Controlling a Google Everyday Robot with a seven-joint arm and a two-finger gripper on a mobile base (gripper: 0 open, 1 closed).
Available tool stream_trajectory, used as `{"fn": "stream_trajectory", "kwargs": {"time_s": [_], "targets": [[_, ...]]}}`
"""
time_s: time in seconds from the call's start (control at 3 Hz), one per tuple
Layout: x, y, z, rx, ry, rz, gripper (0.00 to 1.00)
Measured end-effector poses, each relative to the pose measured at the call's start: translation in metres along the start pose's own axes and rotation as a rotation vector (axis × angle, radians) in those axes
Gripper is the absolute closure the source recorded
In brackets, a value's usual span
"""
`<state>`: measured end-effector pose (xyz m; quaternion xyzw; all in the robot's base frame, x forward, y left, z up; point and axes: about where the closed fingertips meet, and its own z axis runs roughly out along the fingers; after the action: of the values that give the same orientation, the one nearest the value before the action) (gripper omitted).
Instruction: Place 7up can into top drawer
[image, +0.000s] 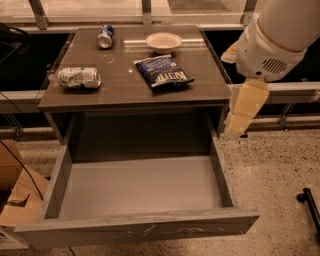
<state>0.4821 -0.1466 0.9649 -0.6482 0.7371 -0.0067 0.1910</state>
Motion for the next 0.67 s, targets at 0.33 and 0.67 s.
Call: {"fn": "stream_trajectory", "kwargs": {"time_s": [0.33,0.67], "targets": [[-0.035,-0.018,0.021,-0.006,-0.092,-0.018,0.0],[-0.068,-0.036,0.043,-0.018,-0.166,-0.021,0.0]]}}
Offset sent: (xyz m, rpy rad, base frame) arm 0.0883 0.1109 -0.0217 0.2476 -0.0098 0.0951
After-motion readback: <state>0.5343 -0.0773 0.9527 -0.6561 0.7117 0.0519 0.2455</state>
